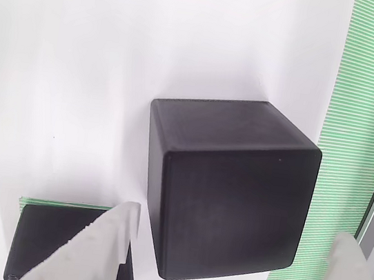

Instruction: Stack 3 Blocks on the chosen place.

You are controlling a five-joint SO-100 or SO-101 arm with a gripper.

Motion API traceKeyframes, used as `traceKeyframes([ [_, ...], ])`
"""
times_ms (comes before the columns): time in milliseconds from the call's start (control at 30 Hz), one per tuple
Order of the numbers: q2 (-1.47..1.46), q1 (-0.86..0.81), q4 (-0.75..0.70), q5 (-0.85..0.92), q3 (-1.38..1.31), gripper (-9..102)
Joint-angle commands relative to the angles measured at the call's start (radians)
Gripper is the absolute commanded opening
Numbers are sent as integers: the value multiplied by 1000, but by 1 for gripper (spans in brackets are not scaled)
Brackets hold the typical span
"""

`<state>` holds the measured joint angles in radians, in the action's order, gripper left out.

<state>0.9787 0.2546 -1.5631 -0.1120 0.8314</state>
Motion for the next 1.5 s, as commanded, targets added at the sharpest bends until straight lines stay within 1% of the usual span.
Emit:
traceKeyframes([
  [0,-9,-17,-9,-6,-61,34],
  [667,-98,2,-9,-6,-92,32],
  [1033,-92,5,-8,-6,-89,21],
  [1233,-29,5,-9,-6,-55,20],
  [1467,183,-3,-9,-5,51,20],
])
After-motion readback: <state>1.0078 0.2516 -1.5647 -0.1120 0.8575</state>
